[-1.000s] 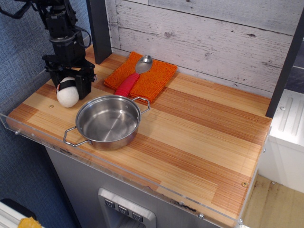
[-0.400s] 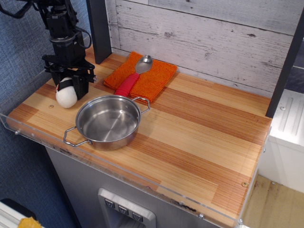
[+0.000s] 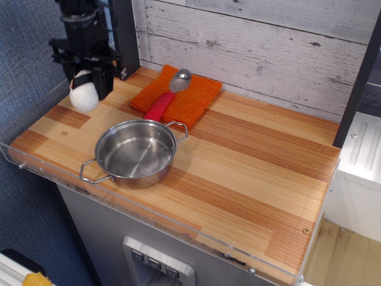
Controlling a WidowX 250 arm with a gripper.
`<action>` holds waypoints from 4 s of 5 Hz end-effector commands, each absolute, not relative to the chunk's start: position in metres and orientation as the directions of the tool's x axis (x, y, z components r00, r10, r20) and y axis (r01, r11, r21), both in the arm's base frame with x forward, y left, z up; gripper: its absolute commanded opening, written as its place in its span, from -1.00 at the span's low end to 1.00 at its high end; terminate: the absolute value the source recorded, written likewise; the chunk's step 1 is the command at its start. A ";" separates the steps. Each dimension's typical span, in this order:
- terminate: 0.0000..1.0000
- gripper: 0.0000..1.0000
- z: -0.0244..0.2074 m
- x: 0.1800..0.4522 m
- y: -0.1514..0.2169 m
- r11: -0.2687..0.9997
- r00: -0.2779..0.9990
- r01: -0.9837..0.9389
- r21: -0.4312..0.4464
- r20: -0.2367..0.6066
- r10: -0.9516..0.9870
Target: Put the sushi to the right of the napkin.
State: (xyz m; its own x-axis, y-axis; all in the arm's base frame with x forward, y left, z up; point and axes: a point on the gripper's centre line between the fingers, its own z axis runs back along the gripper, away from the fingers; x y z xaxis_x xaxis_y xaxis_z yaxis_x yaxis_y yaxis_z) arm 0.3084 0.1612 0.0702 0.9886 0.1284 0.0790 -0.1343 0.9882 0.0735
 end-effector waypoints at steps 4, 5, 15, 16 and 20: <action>-1.00 -1.00 0.042 0.389 -0.024 0.996 0.986 -0.021 -0.085 0.160 0.034; -1.00 -1.00 0.039 0.404 -0.054 0.998 0.978 -0.005 -0.059 0.206 0.017; -1.00 1.00 0.108 0.256 0.014 0.998 0.950 -0.014 -0.059 0.312 0.032; -1.00 1.00 0.111 0.245 0.018 0.998 0.944 0.019 -0.057 0.331 0.001; -1.00 1.00 0.131 0.283 -0.004 0.996 0.960 0.080 -0.036 0.271 -0.068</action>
